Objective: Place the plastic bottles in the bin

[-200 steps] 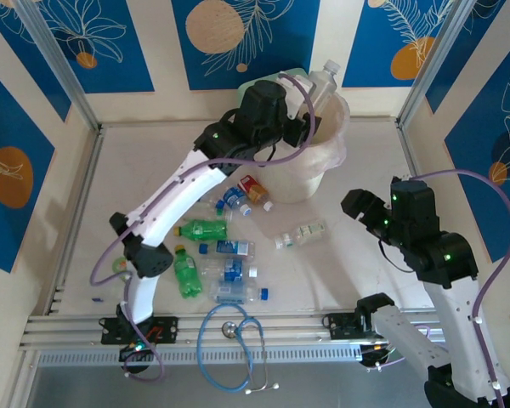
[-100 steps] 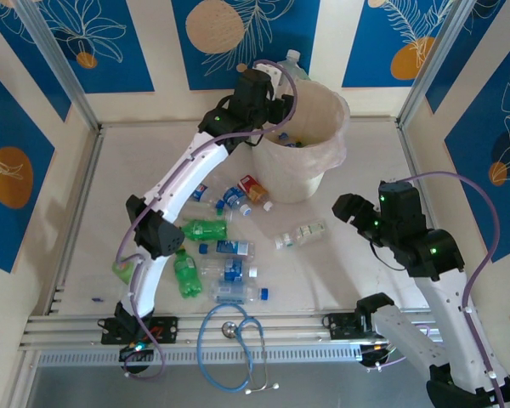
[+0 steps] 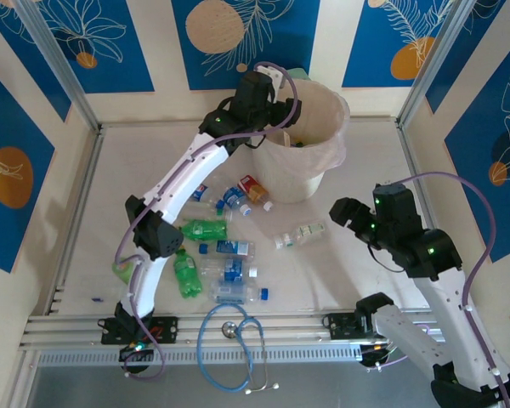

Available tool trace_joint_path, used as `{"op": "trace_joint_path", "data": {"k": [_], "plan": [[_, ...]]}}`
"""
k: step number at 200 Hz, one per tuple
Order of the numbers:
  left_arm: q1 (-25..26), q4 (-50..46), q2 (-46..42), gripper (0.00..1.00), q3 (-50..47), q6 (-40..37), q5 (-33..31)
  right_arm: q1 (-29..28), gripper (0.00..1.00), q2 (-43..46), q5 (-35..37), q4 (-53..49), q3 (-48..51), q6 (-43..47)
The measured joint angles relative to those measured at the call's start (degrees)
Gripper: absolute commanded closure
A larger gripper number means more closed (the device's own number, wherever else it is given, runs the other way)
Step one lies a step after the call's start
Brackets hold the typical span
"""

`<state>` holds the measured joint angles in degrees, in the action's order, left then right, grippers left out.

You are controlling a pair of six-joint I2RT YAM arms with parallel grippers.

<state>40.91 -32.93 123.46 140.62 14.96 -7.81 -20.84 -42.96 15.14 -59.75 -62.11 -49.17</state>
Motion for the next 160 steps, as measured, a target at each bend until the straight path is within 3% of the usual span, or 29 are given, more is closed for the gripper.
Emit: {"op": "trace_joint_path", "data": {"k": [38, 91, 116, 160], "plan": [[1.5, -2.2, -9.3, 0.23, -6.0, 0.0, -0.6, -5.9, 0.14, -1.4, 4.0, -1.6, 0.0, -2.7], [1.8, 2.5, -38.8, 0.09, -40.0, 1.7, -4.5, -18.6, 0.06, -10.7, 10.9, -2.8, 1.9, -13.5], [0.7, 2.0, -47.2, 0.09, -51.9, 3.2, -4.9, -20.9, 0.05, -16.4, 12.2, -1.9, 4.1, -19.8], [-2.3, 0.4, -53.1, 0.09, -67.4, 7.9, -4.2, -21.6, 0.01, -24.3, 13.0, 3.8, 7.2, -26.0]]}}
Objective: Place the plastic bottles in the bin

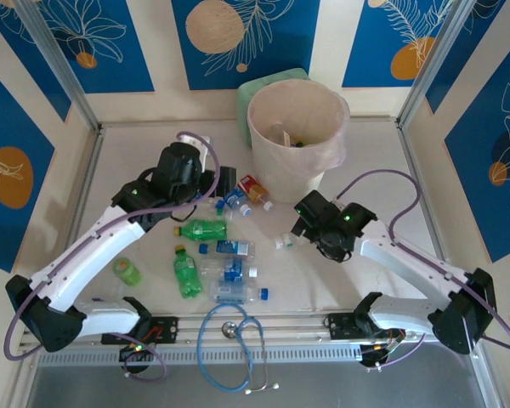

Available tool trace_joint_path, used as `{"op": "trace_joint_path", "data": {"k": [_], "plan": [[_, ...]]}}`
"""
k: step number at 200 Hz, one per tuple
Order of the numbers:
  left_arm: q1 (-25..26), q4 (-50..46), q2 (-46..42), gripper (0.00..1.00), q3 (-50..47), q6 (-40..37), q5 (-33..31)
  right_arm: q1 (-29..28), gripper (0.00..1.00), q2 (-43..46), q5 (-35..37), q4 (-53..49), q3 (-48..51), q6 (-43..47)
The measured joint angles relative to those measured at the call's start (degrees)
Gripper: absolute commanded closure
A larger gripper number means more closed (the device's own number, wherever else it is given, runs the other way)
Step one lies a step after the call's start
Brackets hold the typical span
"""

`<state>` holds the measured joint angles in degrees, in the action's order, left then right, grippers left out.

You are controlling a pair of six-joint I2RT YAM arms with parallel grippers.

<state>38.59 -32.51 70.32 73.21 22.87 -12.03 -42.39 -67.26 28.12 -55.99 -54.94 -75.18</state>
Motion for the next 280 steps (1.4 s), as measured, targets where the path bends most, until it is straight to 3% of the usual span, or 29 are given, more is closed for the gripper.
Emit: {"op": "trace_joint_path", "data": {"k": [52, 168, 235, 280], "plan": [[-1.5, -1.5, -1.2, 0.12, -8.3, 5.7, 3.9, -2.9, 0.05, -8.5, -0.7, 5.9, 0.2, -4.0], [-1.5, -0.9, -1.2, 0.13, -10.5, 6.9, 7.9, -4.2, 0.02, -21.1, -3.7, 9.8, -5.1, -7.5], [-1.6, -0.9, -0.6, 0.14, -10.7, 6.8, 8.9, -2.9, 0.08, -25.0, -4.4, 10.2, -5.3, -8.0], [-1.6, -0.8, 0.3, 0.15, -10.7, 6.8, 9.2, -2.5, 0.25, -24.4, -4.6, 10.1, -1.5, -9.0]]}}
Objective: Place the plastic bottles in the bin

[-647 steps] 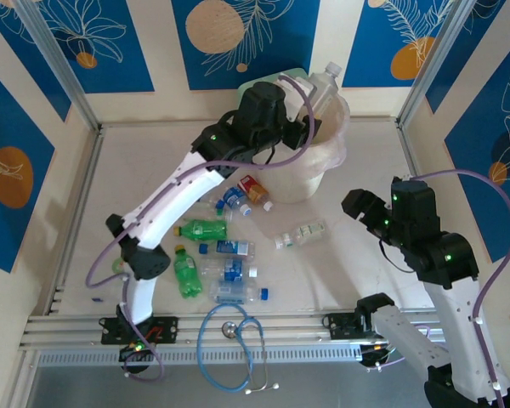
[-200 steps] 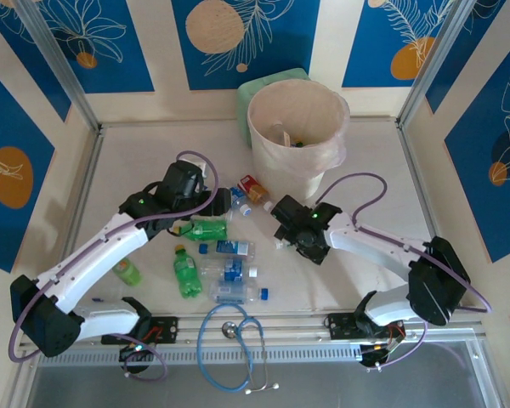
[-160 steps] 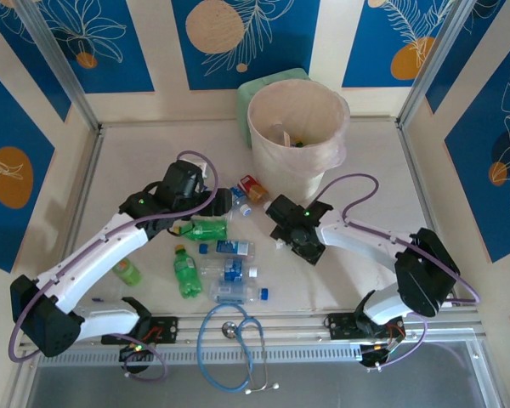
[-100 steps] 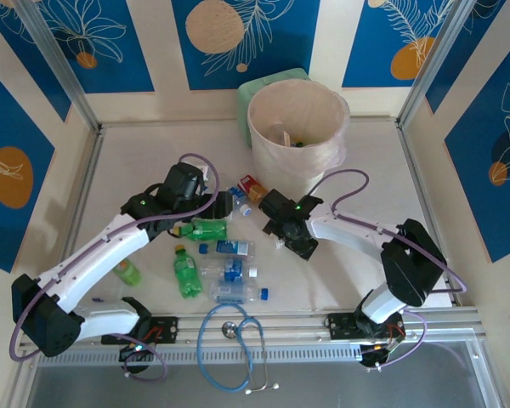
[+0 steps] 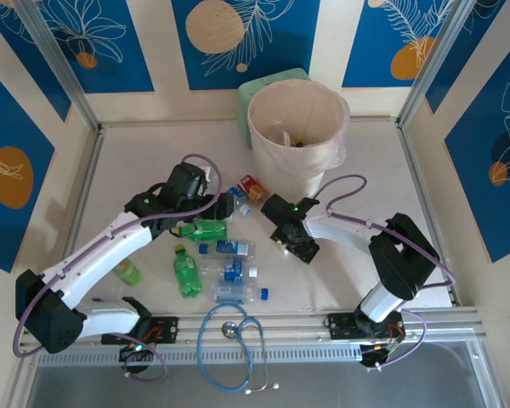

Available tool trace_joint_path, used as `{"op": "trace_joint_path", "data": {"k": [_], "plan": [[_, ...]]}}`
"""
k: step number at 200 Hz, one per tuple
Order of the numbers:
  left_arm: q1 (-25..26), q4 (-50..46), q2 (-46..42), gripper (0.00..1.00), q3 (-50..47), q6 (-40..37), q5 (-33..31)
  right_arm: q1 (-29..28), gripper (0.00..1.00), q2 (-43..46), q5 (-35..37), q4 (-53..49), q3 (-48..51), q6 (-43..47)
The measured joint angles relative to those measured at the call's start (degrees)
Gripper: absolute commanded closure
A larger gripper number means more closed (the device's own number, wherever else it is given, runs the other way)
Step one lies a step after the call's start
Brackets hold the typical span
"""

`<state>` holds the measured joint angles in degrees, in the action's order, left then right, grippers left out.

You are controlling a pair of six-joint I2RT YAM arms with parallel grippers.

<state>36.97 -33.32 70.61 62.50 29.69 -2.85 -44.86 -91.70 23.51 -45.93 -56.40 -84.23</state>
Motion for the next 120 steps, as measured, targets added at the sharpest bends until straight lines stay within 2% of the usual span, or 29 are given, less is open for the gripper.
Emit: {"op": "trace_joint_path", "data": {"k": [36, 120], "plan": [[0.0, 0.3, 0.0, 0.16, 0.0, 0.0, 0.3, 0.5, 0.25, 3.3, -0.4, -0.4, 4.1, 0.0], [0.0, 1.0, 0.0, 0.17, 0.0, 0.0, 1.0, 4.8, 0.46, 4.2, -2.6, 1.4, 5.9, 4.3]]}}
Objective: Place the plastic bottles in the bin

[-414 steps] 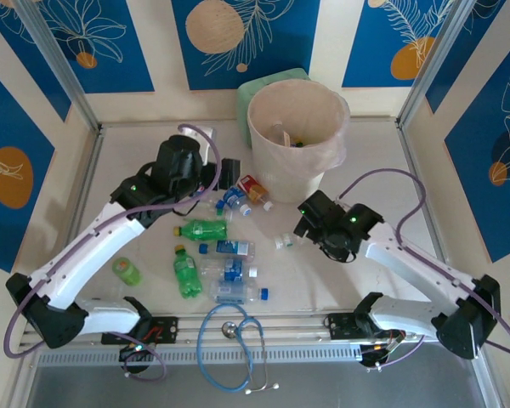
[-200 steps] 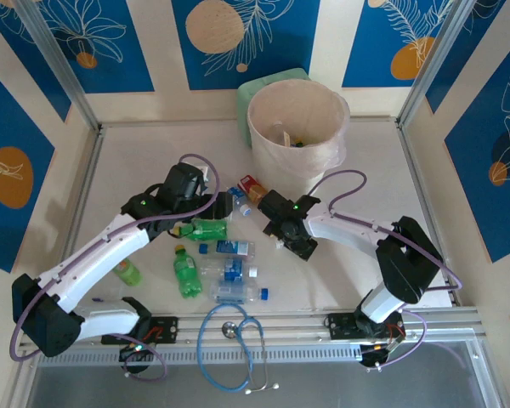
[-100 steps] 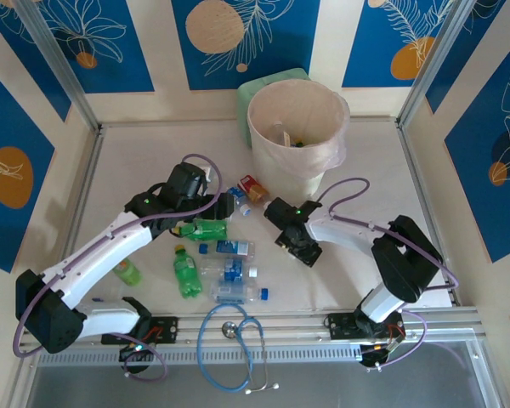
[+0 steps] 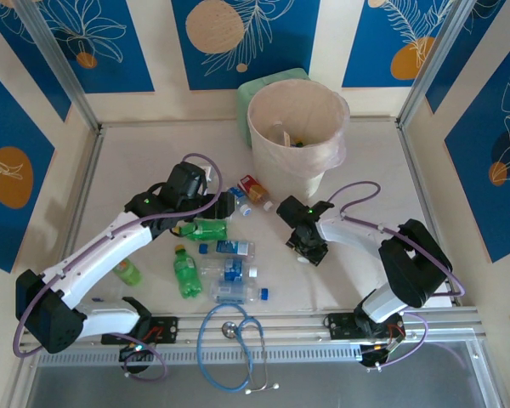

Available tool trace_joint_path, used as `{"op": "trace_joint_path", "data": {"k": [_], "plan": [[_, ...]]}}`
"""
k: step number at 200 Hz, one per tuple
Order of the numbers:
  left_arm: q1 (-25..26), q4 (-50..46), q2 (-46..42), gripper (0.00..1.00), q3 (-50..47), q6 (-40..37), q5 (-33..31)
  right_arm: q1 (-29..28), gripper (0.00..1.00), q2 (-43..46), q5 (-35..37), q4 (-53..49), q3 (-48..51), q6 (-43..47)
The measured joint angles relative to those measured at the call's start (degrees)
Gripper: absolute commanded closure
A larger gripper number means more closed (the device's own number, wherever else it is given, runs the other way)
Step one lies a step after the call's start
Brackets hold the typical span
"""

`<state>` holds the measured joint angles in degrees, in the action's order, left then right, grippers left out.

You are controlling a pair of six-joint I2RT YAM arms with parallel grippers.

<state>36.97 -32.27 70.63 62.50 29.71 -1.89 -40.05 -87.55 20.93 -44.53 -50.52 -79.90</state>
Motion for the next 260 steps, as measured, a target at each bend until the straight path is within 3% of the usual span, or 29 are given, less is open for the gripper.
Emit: {"op": "trace_joint_path", "data": {"k": [115, 206, 235, 260], "plan": [[0.0, 0.3, 0.5, 0.18, -0.1, 0.0, 0.2, -2.3, 0.64, 1.3, 0.3, -0.4, 0.0, 2.0], [0.0, 0.3, 0.5, 0.19, -0.2, 0.6, 0.2, -9.5, 0.66, 24.9, 4.1, -16.3, -5.2, 2.7], [0.0, 0.4, 0.5, 0.19, -0.2, 1.5, 0.2, -8.4, 0.66, 30.4, 7.1, -22.5, -11.1, 4.5], [0.0, 0.4, 0.6, 0.19, -0.1, 1.6, 0.2, -5.2, 0.66, 30.1, 9.4, -25.8, -20.9, 9.5]]}}
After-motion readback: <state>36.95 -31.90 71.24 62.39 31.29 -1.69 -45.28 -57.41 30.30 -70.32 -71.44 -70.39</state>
